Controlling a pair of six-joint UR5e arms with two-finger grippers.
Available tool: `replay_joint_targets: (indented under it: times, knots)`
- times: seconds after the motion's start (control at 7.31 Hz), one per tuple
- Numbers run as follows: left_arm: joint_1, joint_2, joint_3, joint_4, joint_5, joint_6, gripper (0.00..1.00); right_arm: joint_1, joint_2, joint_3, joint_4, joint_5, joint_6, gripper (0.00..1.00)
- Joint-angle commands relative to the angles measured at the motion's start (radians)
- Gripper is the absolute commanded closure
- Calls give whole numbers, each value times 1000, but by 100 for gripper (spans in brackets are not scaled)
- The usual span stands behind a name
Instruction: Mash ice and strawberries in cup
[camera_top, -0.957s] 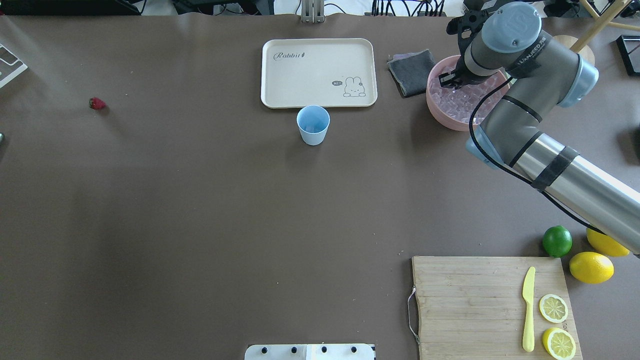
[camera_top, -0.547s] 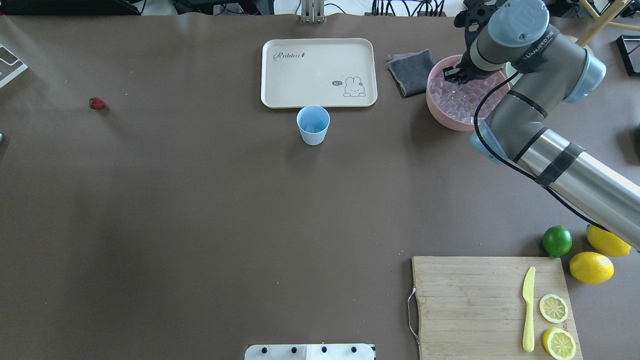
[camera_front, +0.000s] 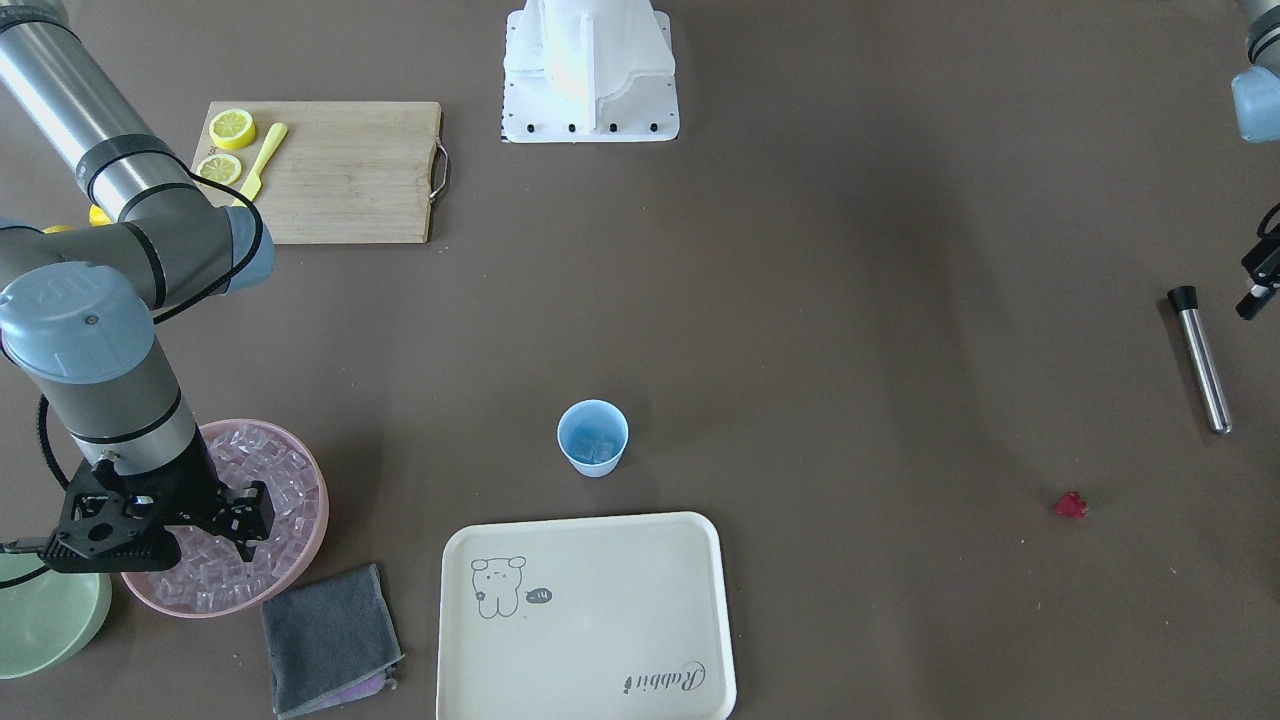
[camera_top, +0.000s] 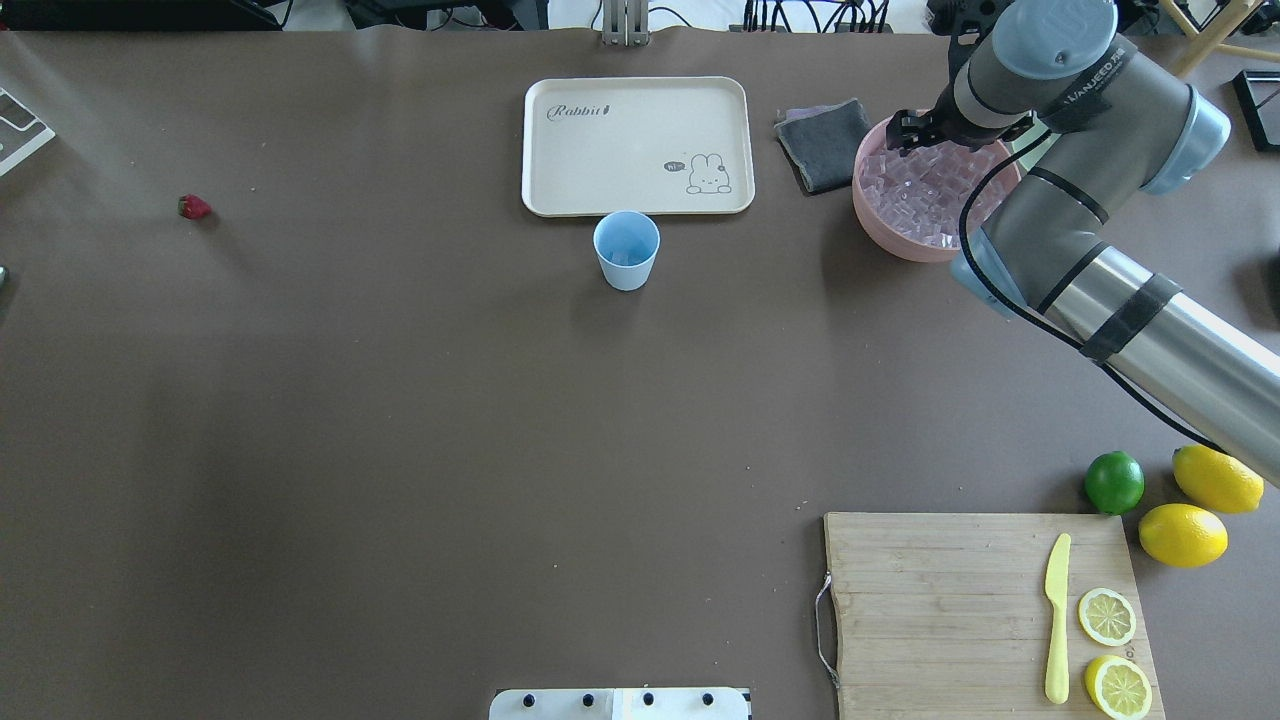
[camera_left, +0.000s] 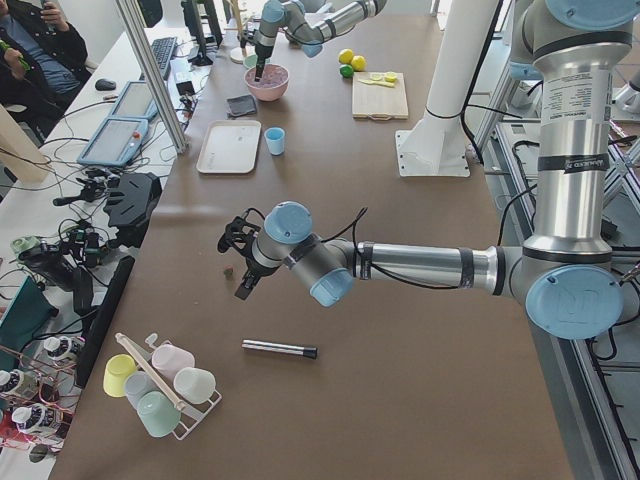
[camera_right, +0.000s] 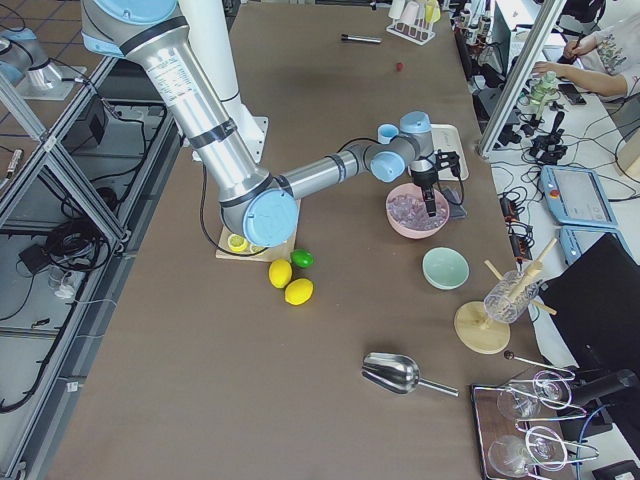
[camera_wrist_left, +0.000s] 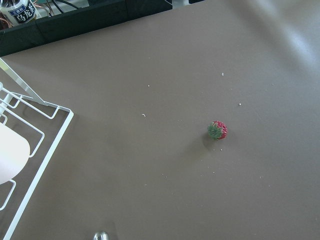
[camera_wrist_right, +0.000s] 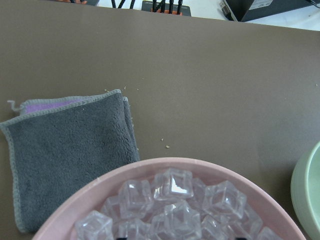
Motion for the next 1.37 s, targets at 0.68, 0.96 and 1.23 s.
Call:
replay_joint_targets:
  times: [0.68,0.96,1.23]
  knots:
    - [3,-14,34,1,0,0,2,-21,21,-30,-1,-8,-2,1]
    - [3,-20,38,1,0,0,2,-22,22,-43,1,-8,-4,1]
    - [3,-31,45,1,0,0,2,-22,24,-58,1,-8,-18,19]
